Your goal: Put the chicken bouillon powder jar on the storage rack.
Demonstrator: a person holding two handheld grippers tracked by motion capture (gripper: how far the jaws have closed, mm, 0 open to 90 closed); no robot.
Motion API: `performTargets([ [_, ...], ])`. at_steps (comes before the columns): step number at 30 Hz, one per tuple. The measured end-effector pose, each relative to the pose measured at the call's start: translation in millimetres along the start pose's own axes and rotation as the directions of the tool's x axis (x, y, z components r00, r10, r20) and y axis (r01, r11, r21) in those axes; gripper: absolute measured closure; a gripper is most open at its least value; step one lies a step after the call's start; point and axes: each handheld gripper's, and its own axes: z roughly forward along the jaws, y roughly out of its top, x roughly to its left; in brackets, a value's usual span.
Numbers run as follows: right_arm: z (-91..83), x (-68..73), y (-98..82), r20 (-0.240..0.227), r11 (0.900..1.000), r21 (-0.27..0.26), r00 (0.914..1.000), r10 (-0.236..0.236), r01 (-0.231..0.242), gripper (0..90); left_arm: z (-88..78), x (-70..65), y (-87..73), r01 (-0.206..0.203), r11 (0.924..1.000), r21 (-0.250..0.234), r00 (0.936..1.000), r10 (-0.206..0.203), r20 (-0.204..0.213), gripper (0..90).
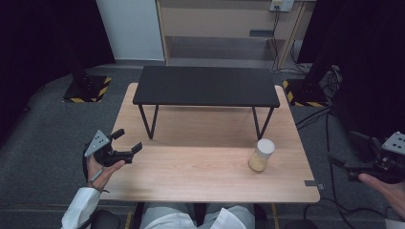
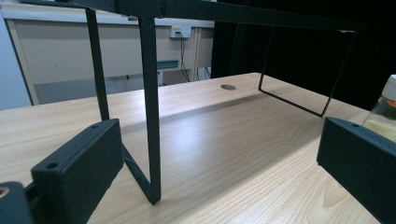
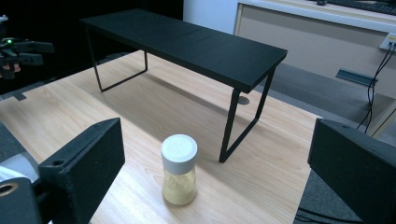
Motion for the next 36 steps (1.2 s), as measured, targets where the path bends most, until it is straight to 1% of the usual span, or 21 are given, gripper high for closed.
performTargets([
  [4,5.0,-0.3,-2.5,-0.001,1.0,-0.003,1.0,0.0,0.0,3.7,0.3,-0.1,0.1,0.0,1.0,0.003,1.0,0.0,0.0,0.0],
  [8,18.7,-1.4,-9.0,-0.001,1.0,0.007,1.0,0.008,-0.008,3.5,0.4,-0.2,0.1,-0.001,1.0,0.006,1.0,0.001,0.001,0.0],
  [9,18.7,-1.4,-9.0,-0.001,1.0,0.007,1.0,0.008,-0.008,3.5,0.4,-0.2,0.1,-0.001,1.0,0.006,1.0,0.001,0.001,0.0],
  [10,25.7,-1.1,-13.0,0.0,1.0,0.01,0.9999,0.011,-0.011,3.2,0.3,-0.1,0.0,-0.001,1.0,0.006,1.0,0.001,0.0,0.0],
  [11,25.7,-1.1,-13.0,0.0,1.0,0.01,0.9999,0.011,-0.011,3.2,0.3,-0.1,0.0,-0.001,1.0,0.006,1.0,0.001,0.0,0.0],
  [13,37.6,-1.5,-20.3,-0.006,1.0,0.016,0.9997,0.024,-0.024,3.0,0.3,0.1,0.0,0.0,1.0,0.006,1.0,0.0,0.002,0.0],
  [14,37.6,-1.5,-20.3,-0.006,1.0,0.016,0.9997,0.024,-0.024,3.0,0.3,0.1,0.0,0.0,1.0,0.006,1.0,0.0,0.002,0.0],
  [15,42.0,-2.2,-23.1,-0.011,0.999,0.02,0.9995,0.03,-0.03,3.0,0.4,0.1,0.1,0.0,1.0,0.007,1.0,0.0,0.002,0.0],
  [16,51.1,-3.0,-28.6,-0.016,0.999,0.029,0.999,0.042,-0.041,3.0,0.7,0.1,-0.1,0.001,1.0,0.009,1.0,-0.001,0.002,0.0],
  [17,51.1,-3.0,-28.6,-0.016,0.999,0.029,0.999,0.042,-0.041,3.0,0.7,0.1,-0.1,0.001,1.0,0.009,1.0,-0.001,0.002,0.0],
  [18,60.2,-4.3,-34.5,-0.021,0.998,0.036,0.9984,0.053,-0.052,3.0,0.7,0.2,-0.2,0.001,1.0,0.009,1.0,-0.001,0.001,0.0],
  [20,69.1,-5.5,-40.1,-0.025,0.997,0.041,0.9977,0.063,-0.062,3.0,0.6,0.3,-0.3,0.002,1.0,0.009,1.0,-0.002,0.001,0.0],
  [22,73.2,-5.8,-42.6,-0.027,0.997,0.044,0.9971,0.071,-0.07,3.0,0.7,0.4,-0.3,0.003,0.9999,0.01,1.0,-0.003,0.002,0.0],
  [23,81.6,-7.4,-47.4,-0.035,0.996,0.048,0.9963,0.078,-0.076,3.1,0.8,0.4,-0.4,0.004,0.9999,0.011,1.0,-0.004,0.002,0.0],
  [26,93.6,-7.2,-53.8,-0.037,0.994,0.056,0.9951,0.092,-0.09,3.0,1.1,-0.4,-0.7,-0.001,1.0,0.008,1.0,0.001,-0.001,0.0],
  [27,93.6,-7.2,-53.8,-0.037,0.994,0.056,0.9951,0.092,-0.09,3.0,1.1,-0.4,-0.7,-0.001,1.0,0.008,1.0,0.001,-0.001,0.0],
  [28,102.0,-6.8,-58.8,-0.043,0.994,0.058,0.9941,0.1,-0.097,3.0,1.0,-0.3,-1.0,0.0,1.0,0.005,1.0,0.0,0.001,0.0],
  [32,119.3,-3.2,-65.6,-0.049,0.992,0.075,0.9935,0.103,-0.099,3.1,1.9,-0.1,-0.9,-0.001,0.9999,0.012,1.0,0.001,0.003,0.0],
  [33,119.3,-3.2,-65.6,-0.049,0.992,0.075,0.9935,0.103,-0.099,3.1,1.9,-0.1,-0.9,-0.001,0.9999,0.012,1.0,0.001,0.003,0.0],
  [35,132.2,0.0,-68.4,-0.053,0.991,0.093,0.9937,0.099,-0.093,3.1,1.8,-0.2,-0.7,-0.001,0.9999,0.012,1.0,0.001,0.003,0.0],
  [36,132.2,0.0,-68.4,-0.053,0.991,0.093,0.9937,0.099,-0.093,3.1,1.8,-0.2,-0.7,-0.001,0.9999,0.012,1.0,0.001,0.003,0.0],
])
